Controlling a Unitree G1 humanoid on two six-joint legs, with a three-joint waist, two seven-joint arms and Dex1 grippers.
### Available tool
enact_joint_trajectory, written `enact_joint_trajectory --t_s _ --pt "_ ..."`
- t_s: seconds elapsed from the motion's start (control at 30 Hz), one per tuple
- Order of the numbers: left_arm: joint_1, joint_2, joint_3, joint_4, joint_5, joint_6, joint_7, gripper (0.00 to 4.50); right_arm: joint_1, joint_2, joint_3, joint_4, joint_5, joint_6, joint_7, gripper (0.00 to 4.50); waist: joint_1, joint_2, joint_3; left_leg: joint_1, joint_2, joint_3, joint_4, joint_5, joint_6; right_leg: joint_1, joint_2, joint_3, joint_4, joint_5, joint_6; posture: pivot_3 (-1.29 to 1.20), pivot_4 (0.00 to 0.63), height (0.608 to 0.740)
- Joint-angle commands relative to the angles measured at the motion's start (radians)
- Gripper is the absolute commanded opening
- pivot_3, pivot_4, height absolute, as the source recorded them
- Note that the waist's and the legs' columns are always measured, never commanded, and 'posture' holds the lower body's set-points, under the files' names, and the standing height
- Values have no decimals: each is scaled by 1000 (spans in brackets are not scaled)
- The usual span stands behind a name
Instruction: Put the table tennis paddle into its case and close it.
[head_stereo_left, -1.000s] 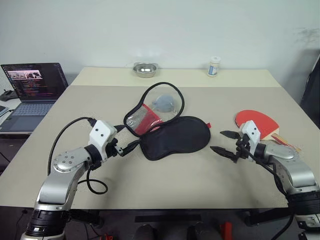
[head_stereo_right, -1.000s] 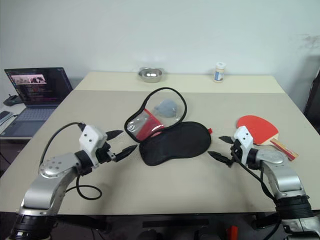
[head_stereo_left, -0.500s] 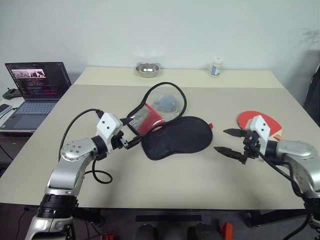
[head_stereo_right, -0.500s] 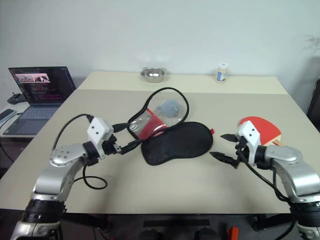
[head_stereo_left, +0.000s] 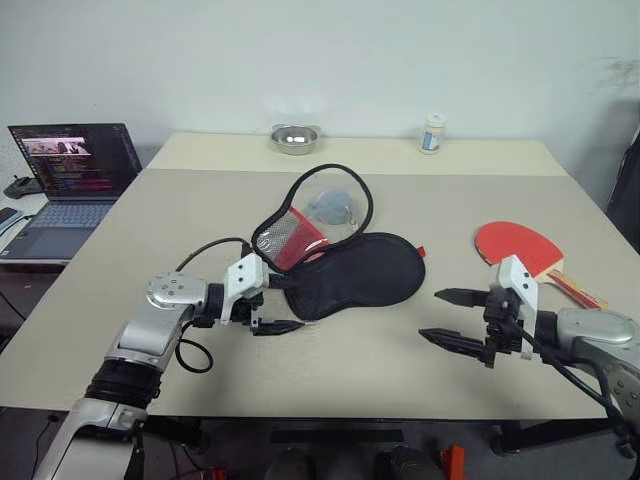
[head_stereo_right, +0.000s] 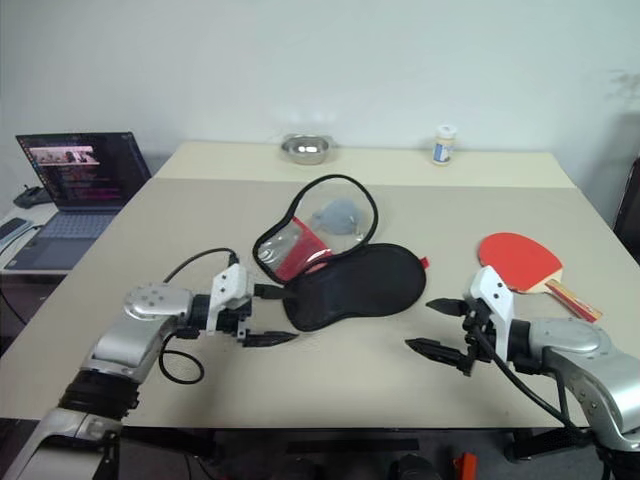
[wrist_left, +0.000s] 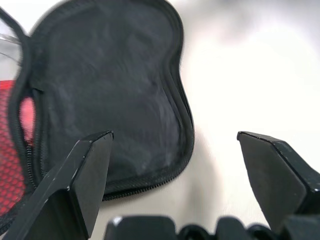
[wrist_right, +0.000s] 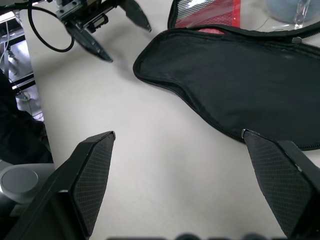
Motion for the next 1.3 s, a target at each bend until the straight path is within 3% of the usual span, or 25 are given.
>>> enact_joint_trajectory --t_s 0.03,0.37,0.4,0.5,0.8,0.87,1.07,1.2,1.3 --pt "-29 -17 -49 43 91 -132 22 4340 -14 18 7 -1 -13 -44 -21 4495 0 0 0 0 0 0 0 0 0 0 0 0 0 0 0 0 150 740" --pt "-34 -72 -77 209 158 -318 56 4340 -39 38 15 2 -9 -42 -71 4495 0 0 0 0 0 0 1 0 0 1 0 0 0 0 0 0 150 740" --pt "-34 -73 -76 221 159 -323 58 4175 -41 38 16 4 -10 -43 -75 4500 0 0 0 1 0 0 1 0 0 1 0 0 0 0 0 0 150 740" --pt "-30 -75 -67 247 144 -300 50 3514 -50 40 14 13 -14 -49 -84 4500 0 0 0 1 0 0 1 0 0 1 0 0 1 0 0 0 150 740" --pt "-42 -84 -35 251 84 -192 41 498 -83 43 -6 53 -18 -64 -111 4500 0 1 0 3 0 -1 2 1 1 2 0 0 3 0 0 0 150 740" --pt "-40 -88 -35 234 73 -158 36 44 -93 39 -15 61 -12 -61 -114 4500 0 1 0 2 0 -1 1 1 1 2 0 0 3 0 0 0 150 740" --pt "-7 -120 -54 68 63 36 80 44 -95 -8 -48 96 -17 -65 -82 4500 0 1 0 2 0 -1 1 1 1 2 0 0 2 0 0 0 150 740" --pt "-6 -212 -77 -84 27 308 156 44 -79 -73 -93 153 -22 -86 -29 4500 4 0 0 0 -2 -1 2 1 1 2 -1 0 0 1 1 0 150 740" --pt "-41 -298 -110 -107 43 388 206 44 -79 -113 -113 191 -31 -103 5 4500 3 0 0 0 -3 0 2 0 2 2 -1 1 -1 1 2 0 150 740"
